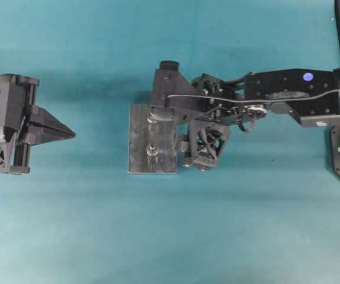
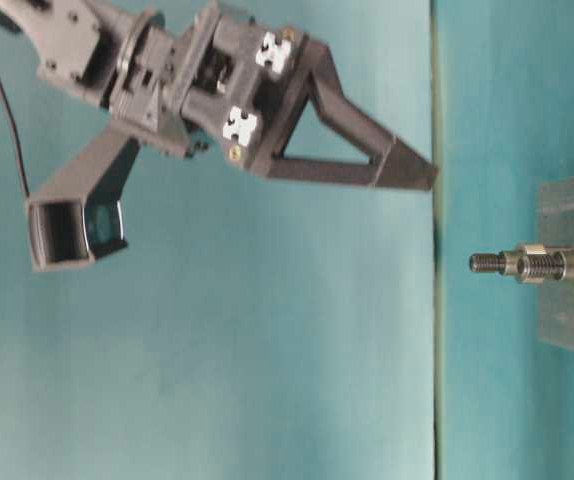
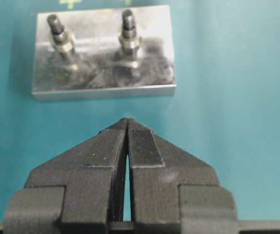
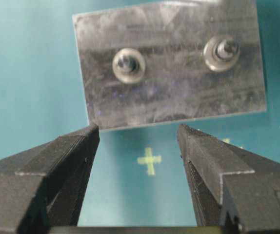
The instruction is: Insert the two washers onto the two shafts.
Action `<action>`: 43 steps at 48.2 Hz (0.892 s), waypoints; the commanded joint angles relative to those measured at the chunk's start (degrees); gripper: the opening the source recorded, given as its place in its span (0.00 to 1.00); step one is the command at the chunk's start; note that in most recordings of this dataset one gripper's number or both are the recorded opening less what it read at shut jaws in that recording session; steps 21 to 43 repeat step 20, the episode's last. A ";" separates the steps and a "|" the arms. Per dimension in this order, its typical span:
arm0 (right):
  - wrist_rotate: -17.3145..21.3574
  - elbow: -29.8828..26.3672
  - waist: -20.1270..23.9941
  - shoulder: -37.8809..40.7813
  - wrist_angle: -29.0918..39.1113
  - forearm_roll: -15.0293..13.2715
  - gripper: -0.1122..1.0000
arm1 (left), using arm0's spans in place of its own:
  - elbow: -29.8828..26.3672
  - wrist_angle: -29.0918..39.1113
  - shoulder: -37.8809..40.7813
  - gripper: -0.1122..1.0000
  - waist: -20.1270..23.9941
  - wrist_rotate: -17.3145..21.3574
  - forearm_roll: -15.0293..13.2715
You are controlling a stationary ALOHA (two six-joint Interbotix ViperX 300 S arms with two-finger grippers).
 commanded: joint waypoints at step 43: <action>1.67 -0.09 0.88 -1.67 -0.88 0.26 0.73 | -1.14 -0.53 -0.09 0.10 -1.05 0.09 0.18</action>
